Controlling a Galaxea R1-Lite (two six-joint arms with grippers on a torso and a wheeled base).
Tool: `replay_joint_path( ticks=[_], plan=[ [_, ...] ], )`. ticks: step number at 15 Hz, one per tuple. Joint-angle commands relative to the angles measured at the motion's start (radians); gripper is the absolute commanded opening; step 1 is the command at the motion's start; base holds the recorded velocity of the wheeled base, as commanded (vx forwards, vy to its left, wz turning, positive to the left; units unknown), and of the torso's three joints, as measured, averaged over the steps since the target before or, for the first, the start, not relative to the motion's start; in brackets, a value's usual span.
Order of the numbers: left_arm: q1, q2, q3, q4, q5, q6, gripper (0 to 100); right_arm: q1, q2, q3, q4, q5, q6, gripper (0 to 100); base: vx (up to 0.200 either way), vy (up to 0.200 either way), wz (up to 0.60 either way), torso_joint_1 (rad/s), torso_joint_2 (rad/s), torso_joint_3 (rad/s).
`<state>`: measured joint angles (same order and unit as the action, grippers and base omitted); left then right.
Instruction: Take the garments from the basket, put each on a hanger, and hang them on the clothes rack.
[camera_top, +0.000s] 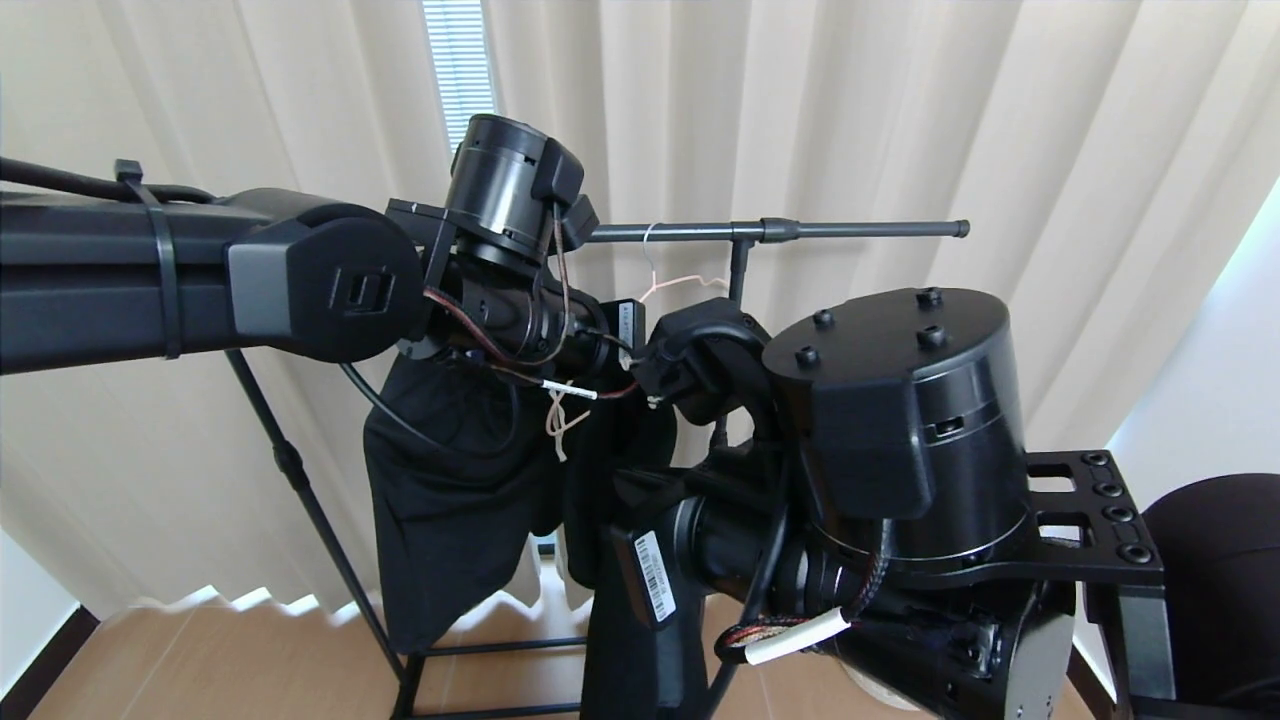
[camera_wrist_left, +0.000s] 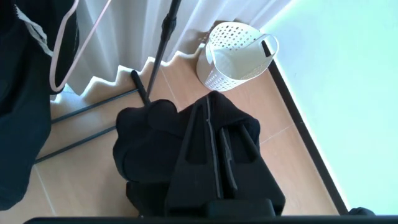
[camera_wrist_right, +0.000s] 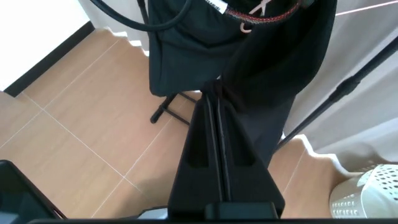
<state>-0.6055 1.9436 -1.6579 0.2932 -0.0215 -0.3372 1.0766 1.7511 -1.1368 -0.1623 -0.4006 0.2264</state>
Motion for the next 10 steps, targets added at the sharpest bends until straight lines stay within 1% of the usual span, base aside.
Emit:
replay_joint_path(
  ticks=[1, 2, 3, 4, 5, 6, 8, 9, 10],
  plan=[
    [0.003, -0.009, 0.0, 0.0, 0.002, 0.0, 0, -0.018, -0.056, 0.025, 0.053, -0.003, -0.036, 0, 0.0, 0.0, 0.0, 0.0, 0.0, 0.0],
    [0.003, -0.012, 0.0, 0.003, 0.003, 0.001, 0, -0.046, -0.085, 0.045, 0.109, -0.003, -0.104, 0, 0.0, 0.0, 0.0, 0.0, 0.0, 0.0],
    [0.003, -0.014, 0.0, 0.004, 0.003, 0.003, 0, -0.061, -0.096, 0.054, 0.127, -0.003, -0.133, 0, 0.0, 0.0, 0.0, 0.0, 0.0, 0.0],
    [0.003, -0.023, 0.004, 0.011, 0.005, 0.004, 0, -0.099, -0.111, 0.081, 0.142, -0.004, -0.2, 0, 0.0, 0.0, 0.0, 0.0, 0.0, 0.0],
    [0.003, -0.029, 0.003, 0.066, 0.009, 0.015, 0, -0.176, -0.113, 0.123, 0.138, -0.014, -0.311, 0, 0.0, 0.0, 0.0, 0.0, 0.0, 0.0],
    [0.003, -0.04, 0.004, 0.106, 0.011, 0.024, 0, -0.225, -0.107, 0.135, 0.127, -0.017, -0.363, 0, 0.0, 0.0, 0.0, 0.0, 0.0, 0.0],
    [0.003, -0.06, 0.018, 0.162, 0.012, 0.029, 0, -0.29, -0.074, 0.124, 0.093, -0.02, -0.372, 0, 0.0, 0.0, 0.0, 0.0, 0.0, 0.0],
    [0.003, -0.064, 0.023, 0.172, 0.014, 0.03, 0, -0.307, -0.067, 0.12, 0.083, -0.02, -0.372, 0, 0.0, 0.0, 0.0, 0.0, 0.0, 0.0],
    [0.001, -0.08, 0.04, 0.218, 0.031, 0.046, 0, -0.356, -0.027, 0.106, 0.017, -0.009, -0.372, 0, 0.0, 0.0, 0.0, 0.0, 0.0, 0.0]
  ],
)
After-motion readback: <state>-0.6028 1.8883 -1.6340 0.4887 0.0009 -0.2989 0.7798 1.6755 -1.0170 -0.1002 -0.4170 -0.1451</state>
